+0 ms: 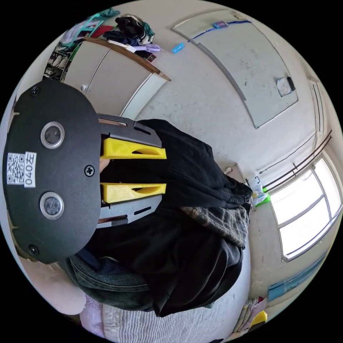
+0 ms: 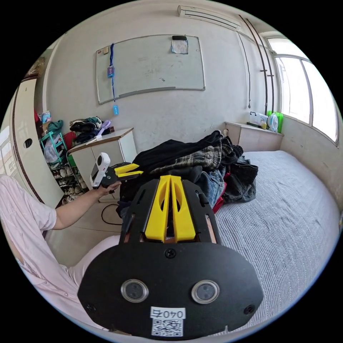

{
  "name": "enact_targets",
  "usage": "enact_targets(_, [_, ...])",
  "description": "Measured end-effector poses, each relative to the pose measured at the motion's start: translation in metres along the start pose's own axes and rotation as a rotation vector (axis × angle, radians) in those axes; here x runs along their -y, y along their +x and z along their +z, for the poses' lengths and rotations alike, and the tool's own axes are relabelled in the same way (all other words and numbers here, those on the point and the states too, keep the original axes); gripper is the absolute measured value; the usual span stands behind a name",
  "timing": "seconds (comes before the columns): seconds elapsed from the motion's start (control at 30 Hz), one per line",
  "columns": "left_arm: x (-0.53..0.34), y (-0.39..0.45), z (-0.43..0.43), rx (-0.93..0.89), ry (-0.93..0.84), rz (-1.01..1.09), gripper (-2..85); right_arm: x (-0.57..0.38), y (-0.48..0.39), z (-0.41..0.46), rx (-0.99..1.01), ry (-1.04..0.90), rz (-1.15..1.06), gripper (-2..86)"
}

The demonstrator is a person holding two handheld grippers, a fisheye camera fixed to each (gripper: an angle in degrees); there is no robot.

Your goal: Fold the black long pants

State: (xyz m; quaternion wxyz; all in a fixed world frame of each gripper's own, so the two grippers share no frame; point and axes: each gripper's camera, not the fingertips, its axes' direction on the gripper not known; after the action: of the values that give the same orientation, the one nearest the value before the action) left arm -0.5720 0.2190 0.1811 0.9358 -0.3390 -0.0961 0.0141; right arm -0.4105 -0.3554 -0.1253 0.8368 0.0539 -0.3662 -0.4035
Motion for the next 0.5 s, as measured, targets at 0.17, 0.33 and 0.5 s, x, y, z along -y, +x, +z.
enact_targets(0.17, [-0.005,-0.001,-0.001,0.021,0.023,0.023,6.7,0.014,0.0,0.001,0.0,-0.012,-0.028,-1.0])
enact_targets(0.33, [-0.017,-0.011,-0.014,0.073,0.093,-0.039,1.0,0.023,0.005,0.002,-0.004,-0.021,-0.045,-1.0])
enact_targets(0.5, [-0.022,-0.009,0.002,0.048,0.022,0.022,1.4,0.029,0.02,0.007,0.011,-0.023,-0.03,-1.0])
